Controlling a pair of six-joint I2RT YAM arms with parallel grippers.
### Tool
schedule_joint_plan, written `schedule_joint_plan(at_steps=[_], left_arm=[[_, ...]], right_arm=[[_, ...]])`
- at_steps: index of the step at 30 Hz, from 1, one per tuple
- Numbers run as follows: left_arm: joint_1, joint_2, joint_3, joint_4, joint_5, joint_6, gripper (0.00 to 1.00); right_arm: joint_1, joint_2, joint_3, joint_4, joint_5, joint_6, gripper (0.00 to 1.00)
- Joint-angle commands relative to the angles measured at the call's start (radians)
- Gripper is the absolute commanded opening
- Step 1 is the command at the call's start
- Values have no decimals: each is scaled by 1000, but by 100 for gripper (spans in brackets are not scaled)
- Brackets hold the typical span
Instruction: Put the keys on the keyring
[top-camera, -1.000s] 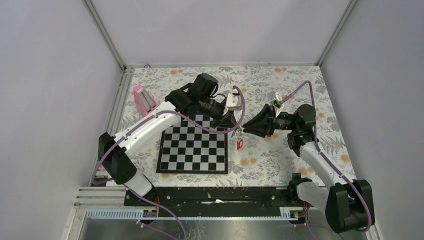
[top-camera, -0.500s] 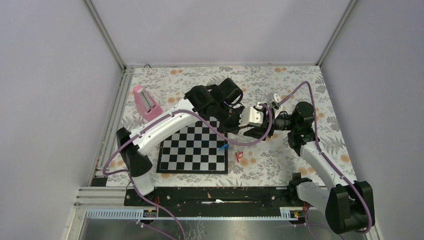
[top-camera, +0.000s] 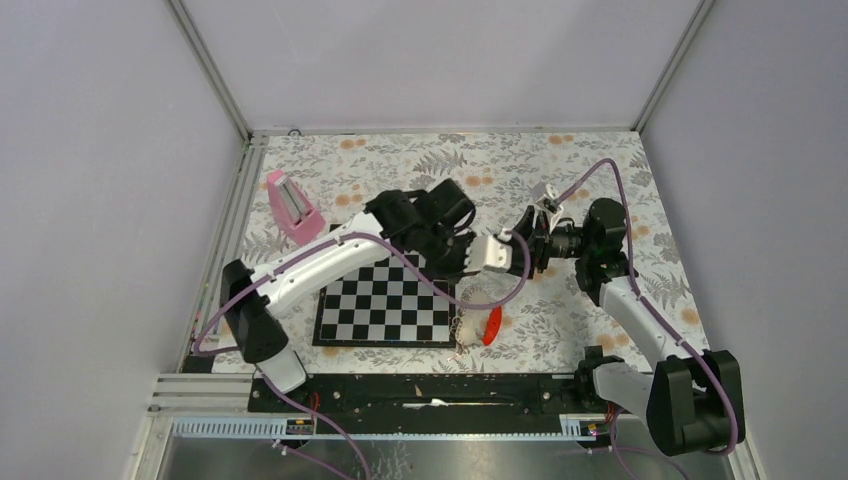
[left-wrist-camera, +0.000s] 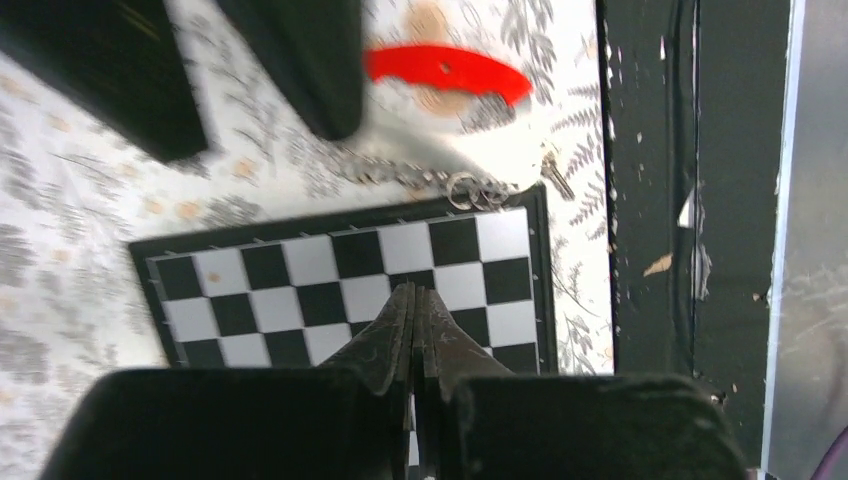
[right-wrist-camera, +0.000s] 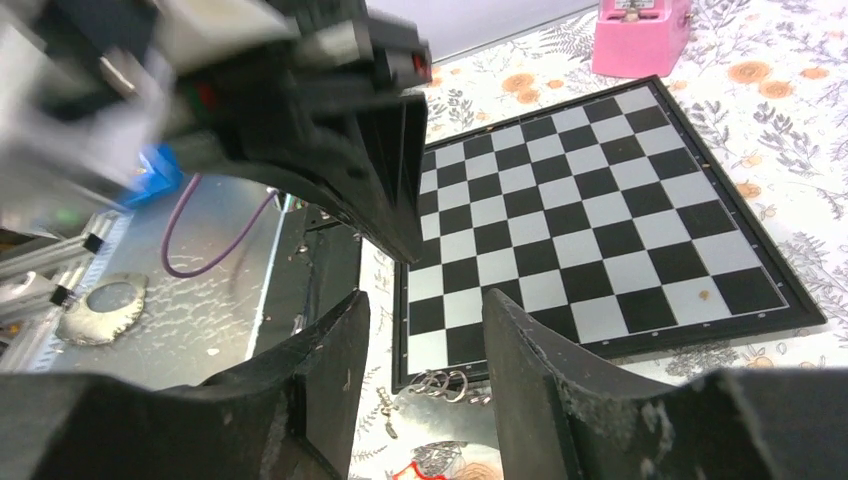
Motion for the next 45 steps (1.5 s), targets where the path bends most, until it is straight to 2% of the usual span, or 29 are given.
schedule_joint_plan(at_steps=[1, 3, 4, 6, 8, 12, 23, 29, 34, 42, 45], left_arm=[[21, -154, -215, 145, 49, 66, 4], [41, -202, -328, 229, 118, 93, 13], [54, -222, -383, 265, 160, 111, 18], [62, -235, -458, 310, 219, 150, 29], [56, -227, -516, 333, 258, 213, 36], [17, -200, -597, 387, 305, 330, 44], [-172, -100, -687, 557, 211, 476, 50], [-262, 17, -696, 678, 21, 490, 52], [-293, 46, -727, 793, -152, 458, 52], [-293, -24, -775, 849, -183, 425, 53], [-293, -38, -796, 962, -247, 387, 53]], right_arm=[[-17, -1, 102, -367, -15, -304, 53], [-18, 4, 208, -825, 82, -696, 54], [-18, 2, 239, -929, 121, -764, 54], [-19, -30, 250, -982, 189, -782, 53], [-22, -70, 240, -1041, 189, -828, 53], [-28, -130, 212, -1132, 191, -863, 53], [-119, -238, 156, -1135, 194, -842, 54], [-130, -260, 153, -1137, 198, -847, 54], [-131, -252, 155, -1137, 181, -846, 54], [-131, -251, 150, -1137, 178, -850, 54], [-130, -252, 147, -1136, 179, -853, 54]])
